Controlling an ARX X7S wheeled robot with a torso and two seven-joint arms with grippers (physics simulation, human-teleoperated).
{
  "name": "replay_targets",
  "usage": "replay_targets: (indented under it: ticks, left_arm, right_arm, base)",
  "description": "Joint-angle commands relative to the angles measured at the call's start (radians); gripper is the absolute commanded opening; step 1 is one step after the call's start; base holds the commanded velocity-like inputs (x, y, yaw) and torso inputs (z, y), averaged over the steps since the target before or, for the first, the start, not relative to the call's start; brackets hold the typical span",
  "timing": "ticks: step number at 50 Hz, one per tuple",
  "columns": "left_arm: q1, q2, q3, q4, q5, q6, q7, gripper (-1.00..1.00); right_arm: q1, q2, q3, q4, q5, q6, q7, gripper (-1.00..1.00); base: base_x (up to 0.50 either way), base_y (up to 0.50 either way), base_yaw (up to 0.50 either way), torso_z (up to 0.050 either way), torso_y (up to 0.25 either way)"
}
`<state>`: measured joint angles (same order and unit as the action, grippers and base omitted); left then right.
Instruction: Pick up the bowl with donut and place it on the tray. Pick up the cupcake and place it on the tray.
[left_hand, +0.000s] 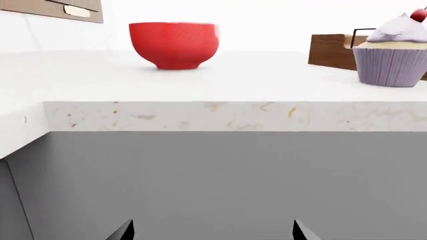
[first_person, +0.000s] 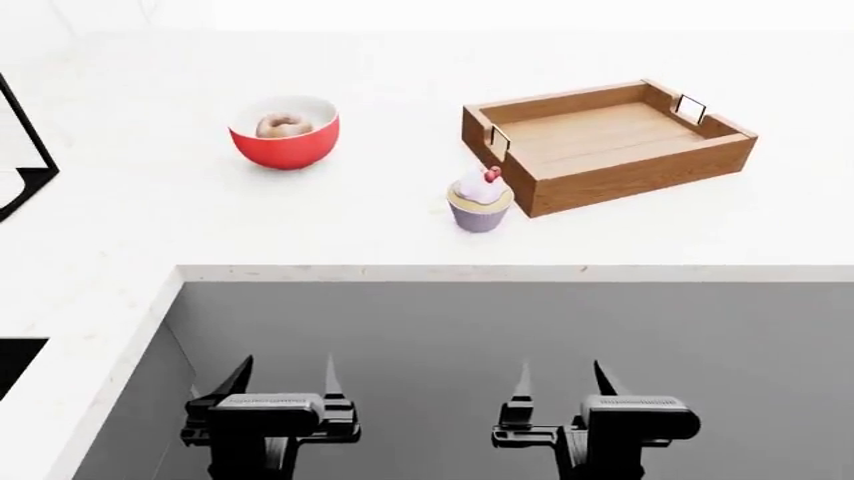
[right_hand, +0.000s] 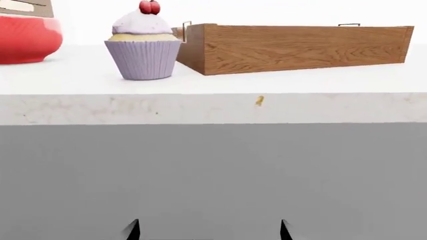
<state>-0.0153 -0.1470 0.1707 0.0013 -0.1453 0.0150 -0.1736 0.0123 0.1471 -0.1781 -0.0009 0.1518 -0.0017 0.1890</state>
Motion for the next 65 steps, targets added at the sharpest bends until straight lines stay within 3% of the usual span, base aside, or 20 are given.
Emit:
replay_targets:
  ticks: [1,6,12,15,17,20,23,31,50,65]
  left_arm:
    - [0.037,-0.027,0.002,0.184,0.001,-0.126,-0.046,1.00]
    - [0.035,-0.055,-0.056,0.616,-0.105,-0.381,-0.110,1.00]
    - [-0.242,-0.038,-0.146,0.967,-0.363,-0.877,-0.237,1.00]
    - [-0.494,0.012,-0.339,1.032,-0.693,-1.213,-0.360,1.00]
    - [-0.667,0.053,-0.485,1.005,-0.956,-1.410,-0.502,1.00]
    - [-0.857,0.053,-0.576,0.900,-1.270,-1.544,-0.769,1.00]
    - [-0.927,0.027,-0.575,0.830,-1.375,-1.533,-0.886,1.00]
    - [-0.900,0.023,-0.570,0.842,-1.400,-1.485,-0.909,1.00]
    - [-0.805,0.012,-0.520,0.874,-1.202,-1.395,-0.741,1.00]
    - [-0.802,-0.010,-0.483,0.866,-1.179,-1.362,-0.735,1.00]
  right_arm:
    - [-0.040,0.017,-0.002,-0.183,0.010,0.097,0.044,1.00]
    - [-0.033,0.056,0.044,-0.621,0.125,0.428,0.103,1.00]
    - [0.127,0.126,0.102,-0.935,0.237,0.825,0.183,1.00]
    - [0.276,0.109,0.242,-1.038,0.418,1.083,0.223,1.00]
    - [0.398,0.167,0.323,-1.045,0.692,1.184,0.384,1.00]
    - [0.535,0.197,0.404,-1.038,0.998,1.291,0.569,1.00]
    - [0.561,0.200,0.416,-1.030,1.057,1.295,0.608,1.00]
    - [0.525,0.216,0.416,-1.029,1.061,1.250,0.609,1.00]
    - [0.484,0.246,0.382,-1.019,1.054,1.197,0.603,1.00]
    - [0.464,0.259,0.347,-1.007,1.014,1.150,0.578,1.00]
  base:
    - [0.00,0.00,0.00,0.000,0.000]
    - [0.00,0.00,0.00,0.000,0.000]
    - [0.00,0.00,0.00,0.000,0.000]
    - [0.00,0.00,0.00,0.000,0.000]
    - [0.00,0.00,0.00,0.000,0.000]
    - [0.00,0.00,0.00,0.000,0.000]
    - [0.00,0.00,0.00,0.000,0.000]
    - [0.00,0.00,0.00,0.000,0.000]
    - [0.07,0.00,0.00,0.000,0.000]
    - [0.11,0.00,0.00,0.000,0.000]
